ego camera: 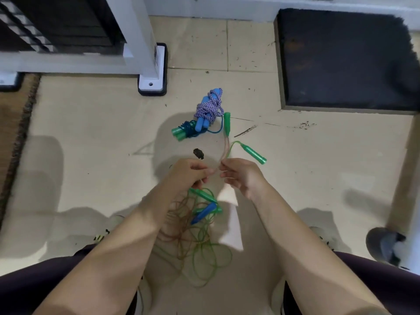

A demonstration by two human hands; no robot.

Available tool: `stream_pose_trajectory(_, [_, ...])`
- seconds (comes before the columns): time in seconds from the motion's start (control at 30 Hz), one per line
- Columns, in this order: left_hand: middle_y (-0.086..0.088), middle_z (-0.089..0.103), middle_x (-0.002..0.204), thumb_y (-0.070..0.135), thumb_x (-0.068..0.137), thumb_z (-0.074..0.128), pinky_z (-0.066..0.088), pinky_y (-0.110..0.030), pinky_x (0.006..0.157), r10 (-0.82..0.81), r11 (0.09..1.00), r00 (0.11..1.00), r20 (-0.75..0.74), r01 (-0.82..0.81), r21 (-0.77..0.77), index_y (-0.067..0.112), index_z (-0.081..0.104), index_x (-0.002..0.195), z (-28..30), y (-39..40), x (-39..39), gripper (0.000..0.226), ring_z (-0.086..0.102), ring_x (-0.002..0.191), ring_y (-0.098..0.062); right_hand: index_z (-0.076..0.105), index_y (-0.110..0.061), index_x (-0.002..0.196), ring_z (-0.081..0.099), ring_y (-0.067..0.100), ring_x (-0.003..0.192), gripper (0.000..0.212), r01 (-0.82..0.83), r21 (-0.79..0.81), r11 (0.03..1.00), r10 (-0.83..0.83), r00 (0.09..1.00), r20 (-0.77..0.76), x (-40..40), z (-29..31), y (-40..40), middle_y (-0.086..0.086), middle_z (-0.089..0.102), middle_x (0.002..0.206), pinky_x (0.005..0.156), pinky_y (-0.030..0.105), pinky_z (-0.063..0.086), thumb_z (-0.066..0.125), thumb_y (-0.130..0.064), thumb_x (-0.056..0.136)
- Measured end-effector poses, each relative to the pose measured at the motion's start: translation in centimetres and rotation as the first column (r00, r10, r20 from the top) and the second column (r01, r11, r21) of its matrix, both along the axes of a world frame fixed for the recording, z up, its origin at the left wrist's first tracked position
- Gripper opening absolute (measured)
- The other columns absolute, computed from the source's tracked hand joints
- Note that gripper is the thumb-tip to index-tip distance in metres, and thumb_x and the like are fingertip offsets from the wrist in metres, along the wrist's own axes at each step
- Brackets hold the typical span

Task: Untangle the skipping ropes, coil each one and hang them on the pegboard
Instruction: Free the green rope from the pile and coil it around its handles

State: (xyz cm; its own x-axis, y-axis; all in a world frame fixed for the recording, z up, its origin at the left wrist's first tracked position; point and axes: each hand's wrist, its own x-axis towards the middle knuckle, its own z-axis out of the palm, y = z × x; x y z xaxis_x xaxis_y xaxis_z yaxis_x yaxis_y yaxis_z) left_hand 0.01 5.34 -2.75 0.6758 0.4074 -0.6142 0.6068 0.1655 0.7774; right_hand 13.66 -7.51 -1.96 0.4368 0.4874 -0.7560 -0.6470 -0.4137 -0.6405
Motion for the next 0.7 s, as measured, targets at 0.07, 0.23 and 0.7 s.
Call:
stream_pose_trajectory(0.07, [0.000, 0.071, 0.065, 0.026, 0.085, 0.078, 0.051, -0.022, 0.056, -0.076, 0.996, 0.996, -0.042, 0.078, 0.051, 0.014, 0.076, 0.078, 2.5, 0.1, -1.1, 0.014, 0.060, 0.050, -0.009, 0.063, -0.004, 0.078, 0.061, 0.015, 0.046, 0.013, -0.021, -0.038, 0.999, 0.025, 0.993, 0.116, 0.0, 2.7, -0.9, 0.011, 0.065, 0.068, 0.044, 0.021, 0.047, 0.068, -0.008, 0.089])
stream_pose_trajectory(0.23, [0.000, 0.072, 0.062, 0.020, 0.087, 0.074, 0.052, -0.019, 0.060, -0.201, 0.958, 0.970, -0.137, 0.224, 0.177, 0.008, 0.076, 0.078, 11.1, 0.0, -4.6, 0.015, 0.065, 0.056, -0.009, 0.052, -0.012, 0.067, 0.052, 0.015, 0.041, 0.027, -0.167, -0.135, 0.977, 0.205, 0.915, 0.349, -0.9, 11.0, -3.7, 0.011, 0.056, 0.059, 0.042, 0.020, 0.041, 0.068, -0.012, 0.088])
stream_pose_trajectory(0.7, [0.004, 0.049, 0.053, 0.020, 0.096, 0.063, 0.036, -0.017, 0.047, -0.218, 0.923, 0.847, 0.484, 0.018, 0.384, 0.002, 0.073, 0.098, 40.6, -9.0, -9.7, 0.020, 0.042, 0.048, -0.010, 0.072, -0.011, 0.102, 0.058, 0.013, 0.058, 0.021, -0.564, 0.224, 0.795, 0.198, 0.590, 0.783, -9.9, 39.7, -10.3, -0.002, 0.064, 0.073, 0.053, 0.020, 0.045, 0.077, -0.020, 0.083])
